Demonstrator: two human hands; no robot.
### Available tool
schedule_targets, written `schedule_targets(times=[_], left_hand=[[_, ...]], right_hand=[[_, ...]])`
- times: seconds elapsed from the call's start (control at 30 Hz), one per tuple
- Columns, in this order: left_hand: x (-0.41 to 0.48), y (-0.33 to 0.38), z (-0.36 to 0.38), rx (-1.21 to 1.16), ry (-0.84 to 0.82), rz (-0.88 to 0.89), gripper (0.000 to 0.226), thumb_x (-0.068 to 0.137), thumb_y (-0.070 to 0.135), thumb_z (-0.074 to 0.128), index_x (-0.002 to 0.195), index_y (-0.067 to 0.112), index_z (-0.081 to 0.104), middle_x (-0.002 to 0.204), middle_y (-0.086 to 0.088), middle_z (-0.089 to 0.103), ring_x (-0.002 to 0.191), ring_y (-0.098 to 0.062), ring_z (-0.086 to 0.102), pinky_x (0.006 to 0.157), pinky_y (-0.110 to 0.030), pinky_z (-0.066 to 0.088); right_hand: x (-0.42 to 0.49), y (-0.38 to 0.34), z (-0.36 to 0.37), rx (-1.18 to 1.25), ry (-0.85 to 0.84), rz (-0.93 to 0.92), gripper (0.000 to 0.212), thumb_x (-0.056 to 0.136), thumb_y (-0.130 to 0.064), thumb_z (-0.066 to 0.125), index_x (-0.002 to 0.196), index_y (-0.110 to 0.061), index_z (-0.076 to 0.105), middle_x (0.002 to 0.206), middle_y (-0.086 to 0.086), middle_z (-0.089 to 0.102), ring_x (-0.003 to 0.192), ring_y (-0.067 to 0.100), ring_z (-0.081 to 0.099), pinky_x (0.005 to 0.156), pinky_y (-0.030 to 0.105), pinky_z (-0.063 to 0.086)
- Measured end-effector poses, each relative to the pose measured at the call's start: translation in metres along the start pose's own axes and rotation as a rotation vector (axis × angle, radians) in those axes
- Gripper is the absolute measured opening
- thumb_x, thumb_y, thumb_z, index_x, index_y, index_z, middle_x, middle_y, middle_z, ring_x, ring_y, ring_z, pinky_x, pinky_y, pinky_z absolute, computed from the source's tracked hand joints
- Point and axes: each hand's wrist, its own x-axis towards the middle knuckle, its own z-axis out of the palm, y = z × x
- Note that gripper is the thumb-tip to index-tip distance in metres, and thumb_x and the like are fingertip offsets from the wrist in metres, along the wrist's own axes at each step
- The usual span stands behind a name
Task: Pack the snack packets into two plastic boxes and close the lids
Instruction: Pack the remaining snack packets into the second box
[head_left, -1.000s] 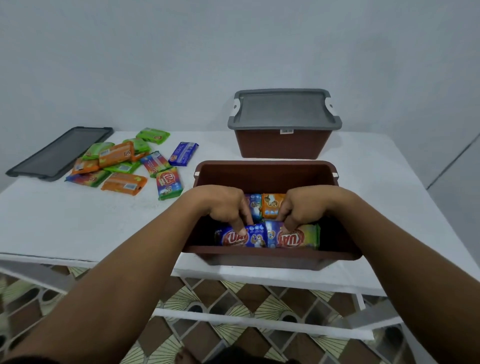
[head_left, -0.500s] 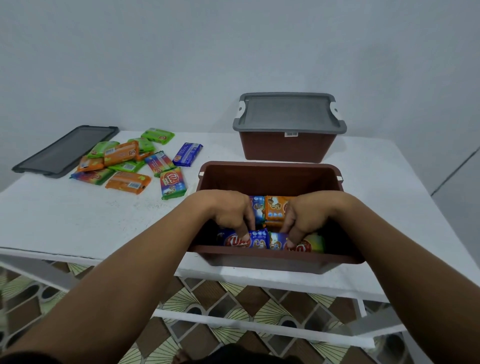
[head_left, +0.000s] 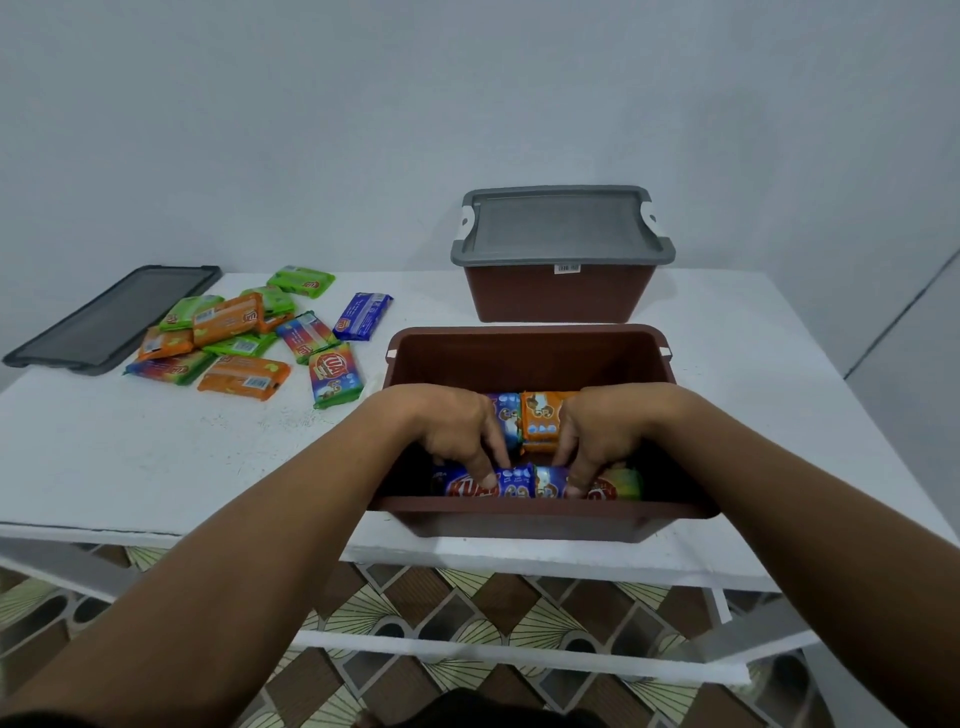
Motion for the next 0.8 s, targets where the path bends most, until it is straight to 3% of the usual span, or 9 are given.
schedule_targets(times=[0.17,0.27,0.37,0.43,0.53,0.63,0.8], left_hand=[[0.001,-0.002,0.001,0.020,0.018,0.019,0.037,0.091,0.037,0.071,0.128,0.033,0.068,0.125,0.008,0.059,0.112,-0.016,0.056,0.093,-0.031,0.050],[0.001,-0.003,0.002,0.017,0.010,0.035,0.039,0.093,0.034,0.070,0.131,0.030,0.066,0.126,0.007,0.061,0.113,-0.015,0.056,0.096,-0.031,0.046],[-0.003,-0.002,0.002,0.029,0.011,0.081,0.043,0.093,0.031,0.071,0.135,0.029,0.063,0.114,0.013,0.062,0.108,-0.012,0.057,0.096,-0.031,0.044],[-0.008,-0.002,0.001,-0.001,0.070,0.148,0.043,0.091,0.030,0.072,0.133,0.029,0.065,0.108,0.014,0.066,0.103,-0.011,0.062,0.096,-0.033,0.048],[-0.019,-0.004,-0.004,-0.176,0.226,0.286,0.032,0.091,0.024,0.074,0.123,0.024,0.071,0.103,0.005,0.075,0.093,-0.014,0.070,0.090,-0.036,0.056],[-0.033,-0.010,-0.012,-0.245,0.399,0.363,0.021,0.090,0.015,0.073,0.111,0.017,0.075,0.095,-0.004,0.076,0.088,-0.019,0.070,0.084,-0.032,0.053],[-0.054,-0.036,-0.026,-0.309,0.531,0.407,0.013,0.089,0.015,0.074,0.101,0.019,0.078,0.084,-0.003,0.074,0.083,-0.020,0.069,0.083,-0.039,0.053]], right_hand=[[-0.002,-0.003,0.001,-0.001,0.003,0.004,0.043,0.077,-0.043,0.083,0.118,-0.033,0.073,0.102,-0.017,0.069,0.099,0.008,0.065,0.084,0.024,0.054],[-0.003,-0.005,0.000,0.039,-0.016,0.007,0.045,0.078,-0.038,0.083,0.122,-0.034,0.071,0.103,-0.018,0.069,0.103,0.010,0.066,0.095,0.032,0.055],[-0.003,-0.004,-0.001,0.063,-0.023,-0.011,0.052,0.078,-0.037,0.083,0.127,-0.035,0.067,0.103,-0.016,0.073,0.102,0.009,0.067,0.100,0.036,0.053],[-0.005,-0.003,-0.004,0.121,-0.030,-0.043,0.058,0.077,-0.039,0.084,0.131,-0.034,0.064,0.103,-0.015,0.076,0.102,0.009,0.069,0.101,0.037,0.052],[-0.010,-0.009,-0.013,0.248,-0.055,-0.136,0.044,0.082,-0.036,0.080,0.124,-0.027,0.067,0.109,-0.008,0.076,0.102,0.012,0.072,0.101,0.042,0.053],[-0.019,-0.020,-0.024,0.301,0.045,-0.197,0.028,0.086,-0.030,0.077,0.114,-0.026,0.072,0.107,-0.006,0.076,0.099,0.012,0.072,0.095,0.037,0.055],[-0.024,-0.050,-0.046,0.361,0.392,-0.198,0.011,0.085,-0.025,0.079,0.096,-0.024,0.078,0.086,-0.002,0.078,0.080,0.015,0.075,0.077,0.030,0.059]])
